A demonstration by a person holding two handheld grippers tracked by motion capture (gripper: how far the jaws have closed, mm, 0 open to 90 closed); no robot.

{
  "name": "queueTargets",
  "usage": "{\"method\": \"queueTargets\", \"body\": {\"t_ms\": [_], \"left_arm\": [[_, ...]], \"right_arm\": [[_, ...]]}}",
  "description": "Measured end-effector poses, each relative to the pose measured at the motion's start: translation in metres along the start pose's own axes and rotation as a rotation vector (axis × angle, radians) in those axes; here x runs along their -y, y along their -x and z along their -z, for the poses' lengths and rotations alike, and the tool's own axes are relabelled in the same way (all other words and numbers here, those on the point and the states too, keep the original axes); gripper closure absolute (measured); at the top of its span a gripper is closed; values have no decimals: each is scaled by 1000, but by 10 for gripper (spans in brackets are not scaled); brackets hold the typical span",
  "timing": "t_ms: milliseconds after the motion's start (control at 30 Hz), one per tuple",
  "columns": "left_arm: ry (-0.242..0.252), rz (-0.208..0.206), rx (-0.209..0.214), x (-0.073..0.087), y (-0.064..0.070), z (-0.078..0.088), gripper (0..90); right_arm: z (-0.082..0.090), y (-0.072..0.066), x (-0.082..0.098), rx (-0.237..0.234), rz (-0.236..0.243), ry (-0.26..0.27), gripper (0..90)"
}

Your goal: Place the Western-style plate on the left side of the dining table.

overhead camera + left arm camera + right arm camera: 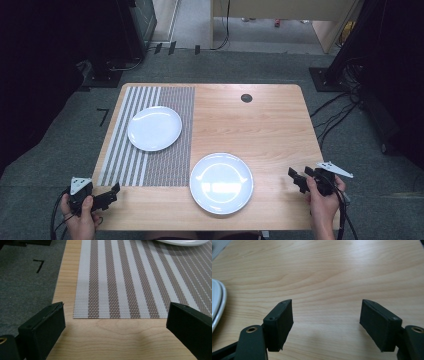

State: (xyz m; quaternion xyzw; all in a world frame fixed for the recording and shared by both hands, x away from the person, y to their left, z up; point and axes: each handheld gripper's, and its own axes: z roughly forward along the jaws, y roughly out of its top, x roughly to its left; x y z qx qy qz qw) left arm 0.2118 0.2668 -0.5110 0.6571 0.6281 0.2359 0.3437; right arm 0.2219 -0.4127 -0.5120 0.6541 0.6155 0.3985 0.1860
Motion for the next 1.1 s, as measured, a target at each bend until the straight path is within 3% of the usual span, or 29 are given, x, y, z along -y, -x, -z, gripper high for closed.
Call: {"method": "queueTargets", "body": {"t_ms": [167, 433, 600, 733, 767, 1100], "left_arm": [[-17, 7, 9, 2, -3, -2, 20], [-33, -43, -11, 5, 2, -5, 19], [-44, -116, -56, 7, 10, -8, 18], [-41, -120, -53, 7, 10, -8, 18], [-41, -120, -52, 7, 10, -8, 18], [-41, -121, -50, 7, 10, -8, 18]], "right_arm": [[6, 17, 8, 48, -26, -4, 269], [17, 27, 13, 105, -28, -13, 270], [21, 26, 19, 164, 19, -5, 267], [16, 15, 25, 241, 146, -21, 250], [16, 13, 25, 232, 156, -20, 247], [15, 12, 25, 240, 144, -26, 210]]}}
